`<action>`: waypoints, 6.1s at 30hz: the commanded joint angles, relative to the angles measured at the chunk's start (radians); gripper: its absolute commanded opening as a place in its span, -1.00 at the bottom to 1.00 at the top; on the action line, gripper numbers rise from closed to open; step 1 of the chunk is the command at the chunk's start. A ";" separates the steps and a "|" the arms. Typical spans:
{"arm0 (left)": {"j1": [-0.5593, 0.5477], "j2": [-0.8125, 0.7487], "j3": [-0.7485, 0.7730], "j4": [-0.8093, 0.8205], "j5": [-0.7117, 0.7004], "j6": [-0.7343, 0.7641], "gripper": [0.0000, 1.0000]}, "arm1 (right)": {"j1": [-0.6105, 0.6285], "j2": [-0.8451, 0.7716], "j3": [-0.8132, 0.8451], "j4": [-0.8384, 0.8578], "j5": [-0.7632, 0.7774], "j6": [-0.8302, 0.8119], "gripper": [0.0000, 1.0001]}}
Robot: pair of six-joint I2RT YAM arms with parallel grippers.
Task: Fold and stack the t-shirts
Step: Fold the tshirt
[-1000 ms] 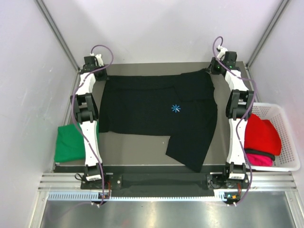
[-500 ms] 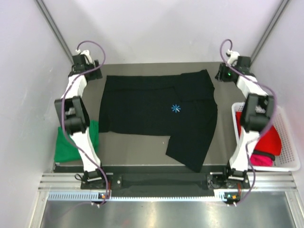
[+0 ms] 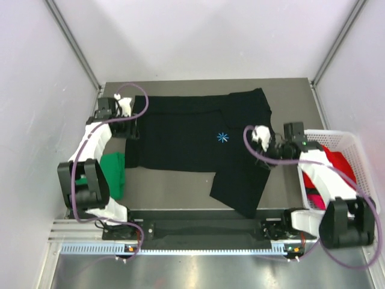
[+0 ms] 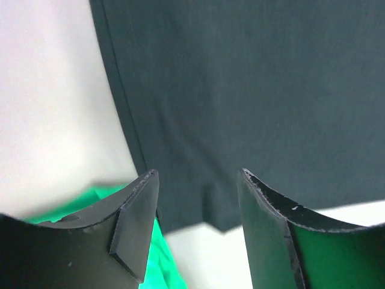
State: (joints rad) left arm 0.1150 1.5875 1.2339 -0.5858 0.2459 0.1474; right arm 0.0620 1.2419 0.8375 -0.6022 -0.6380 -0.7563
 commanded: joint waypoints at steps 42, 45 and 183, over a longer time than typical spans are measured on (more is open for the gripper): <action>0.006 0.003 0.047 -0.089 -0.140 0.044 0.20 | 0.703 -0.104 -0.285 -0.288 0.267 -0.443 -0.19; 0.005 0.003 0.050 -0.092 -0.145 0.044 0.20 | 0.719 -0.084 -0.296 -0.263 0.284 -0.431 -0.29; -0.035 0.232 0.002 -0.276 -0.188 0.382 -1.00 | 0.745 -0.131 -0.314 -0.234 0.429 -0.434 -1.00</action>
State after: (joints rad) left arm 0.0788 1.8423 1.2015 -0.8696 0.0349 0.5224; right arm 0.7982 1.1633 0.5579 -0.8291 -0.1955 -1.2469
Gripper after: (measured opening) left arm 0.019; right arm 0.009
